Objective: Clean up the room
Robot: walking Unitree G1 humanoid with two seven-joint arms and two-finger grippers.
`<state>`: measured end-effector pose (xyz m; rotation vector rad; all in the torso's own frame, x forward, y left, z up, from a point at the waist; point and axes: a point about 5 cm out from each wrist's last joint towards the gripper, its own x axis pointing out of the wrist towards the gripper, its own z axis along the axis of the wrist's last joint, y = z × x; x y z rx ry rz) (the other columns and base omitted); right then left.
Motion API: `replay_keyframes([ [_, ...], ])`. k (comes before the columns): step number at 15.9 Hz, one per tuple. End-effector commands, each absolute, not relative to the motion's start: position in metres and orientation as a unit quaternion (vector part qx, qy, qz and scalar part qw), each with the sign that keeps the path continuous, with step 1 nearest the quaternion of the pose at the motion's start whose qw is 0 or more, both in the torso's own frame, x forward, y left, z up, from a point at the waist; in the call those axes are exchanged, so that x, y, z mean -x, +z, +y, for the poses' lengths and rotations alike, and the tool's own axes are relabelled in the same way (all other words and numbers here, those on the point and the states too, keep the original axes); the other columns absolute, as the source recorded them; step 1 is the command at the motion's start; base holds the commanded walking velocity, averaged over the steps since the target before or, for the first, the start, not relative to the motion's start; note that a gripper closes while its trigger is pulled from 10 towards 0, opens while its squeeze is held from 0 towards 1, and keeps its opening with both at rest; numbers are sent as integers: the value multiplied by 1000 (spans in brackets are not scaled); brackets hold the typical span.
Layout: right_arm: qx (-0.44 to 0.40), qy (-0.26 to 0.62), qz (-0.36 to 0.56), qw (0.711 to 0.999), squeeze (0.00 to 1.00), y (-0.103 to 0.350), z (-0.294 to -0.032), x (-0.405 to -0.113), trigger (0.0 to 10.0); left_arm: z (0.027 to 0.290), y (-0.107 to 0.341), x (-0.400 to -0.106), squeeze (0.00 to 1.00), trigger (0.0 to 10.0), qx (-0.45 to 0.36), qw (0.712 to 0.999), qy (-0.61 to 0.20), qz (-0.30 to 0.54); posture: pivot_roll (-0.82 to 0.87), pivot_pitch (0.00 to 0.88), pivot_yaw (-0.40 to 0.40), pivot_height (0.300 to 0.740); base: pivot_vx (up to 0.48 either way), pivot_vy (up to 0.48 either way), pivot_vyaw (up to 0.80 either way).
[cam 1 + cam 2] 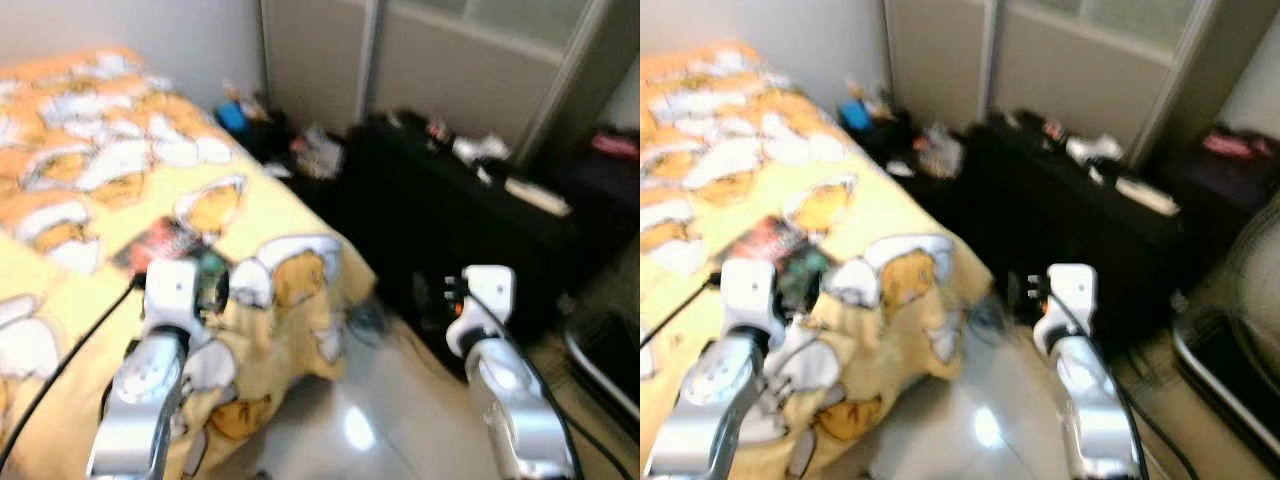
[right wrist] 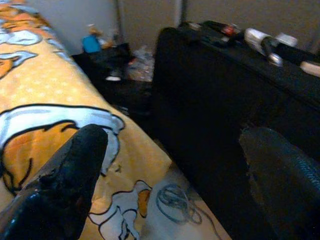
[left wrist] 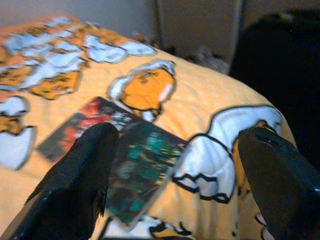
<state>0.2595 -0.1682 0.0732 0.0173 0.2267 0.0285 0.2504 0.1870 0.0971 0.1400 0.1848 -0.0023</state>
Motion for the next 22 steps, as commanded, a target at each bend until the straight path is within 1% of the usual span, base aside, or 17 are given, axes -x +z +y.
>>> replay_keyframes([
  [1, -6, -3, 127, 992, 1000, 67, -176, -253, 10000, 182, 98, -249, 0, 10000, -64, 994, -10, 92, -53, 0, 3, 740, 0, 0, 800],
  [5, -20, 9, 134, 991, 1000, 62, -164, -242, 10000, 188, 101, -243, 0, 10000, -78, 992, -16, 94, -59, 0, 35, 740, 0, 70, 800],
  [6, -18, 7, 138, 990, 1000, 61, -167, -239, 10000, 190, 101, -243, 0, 10000, -82, 992, -13, 95, -51, 0, 39, 740, 0, 277, 800],
  [9, -18, -15, 142, 990, 1000, 65, -171, -243, 10000, 195, 104, -242, 0, 10000, -78, 992, -5, 94, -55, 0, 26, 740, 0, 270, 0],
  [10, -26, -14, 151, 988, 0, 66, -169, -246, 10000, 195, 103, -242, 0, 10000, -78, 992, -5, 95, -57, 0, 21, 740, 0, 262, 0],
  [11, -28, -10, 150, 988, 0, 67, -167, -247, 10000, 195, 103, -242, 0, 10000, -79, 992, -5, 96, -55, 0, 19, 740, 0, 262, 0],
  [12, -44, 22, 134, 990, 0, 73, -158, -250, 10000, 196, 103, -242, 0, 10000, -79, 992, -2, 98, -51, 0, 14, 740, 0, 262, 0],
  [14, -12, 17, 97, 995, 0, 79, -157, -255, 10000, 196, 102, -241, 0, 10000, -78, 992, 2, 101, -43, 0, 4, 740, 0, 262, 0],
  [15, -28, 32, 121, 992, 0, 76, -155, -254, 10000, 197, 103, -244, 0, 10000, -81, 992, 3, 97, -44, 0, 3, 740, 0, 262, 0],
  [16, -37, 28, 134, 990, 0, 75, -154, -254, 10000, 197, 104, -245, 0, 10000, -82, 992, 4, 97, -44, 0, 4, 740, 0, 262, 0],
  [18, -49, 23, 134, 990, 0, 73, -157, -256, 10000, 196, 103, -247, 0, 10000, -81, 992, 4, 98, -52, 0, 7, 740, 0, 261, 0],
  [20, -54, 23, 138, 989, 0, 74, -156, -258, 10000, 193, 103, -248, 0, 10000, -82, 992, 0, 100, -57, 0, 14, 740, 0, 264, 0],
  [21, -69, 30, 150, 986, 0, 71, -153, -258, 10000, 192, 103, -249, 0, 10000, -82, 992, 0, 100, -58, 0, 16, 740, 0, 262, 0],
  [22, -50, 45, 147, 987, 0, 71, -149, -256, 10000, 193, 103, -249, 0, 10000, -80, 992, 1, 100, -55, 0, 16, 740, 0, 266, 0],
])
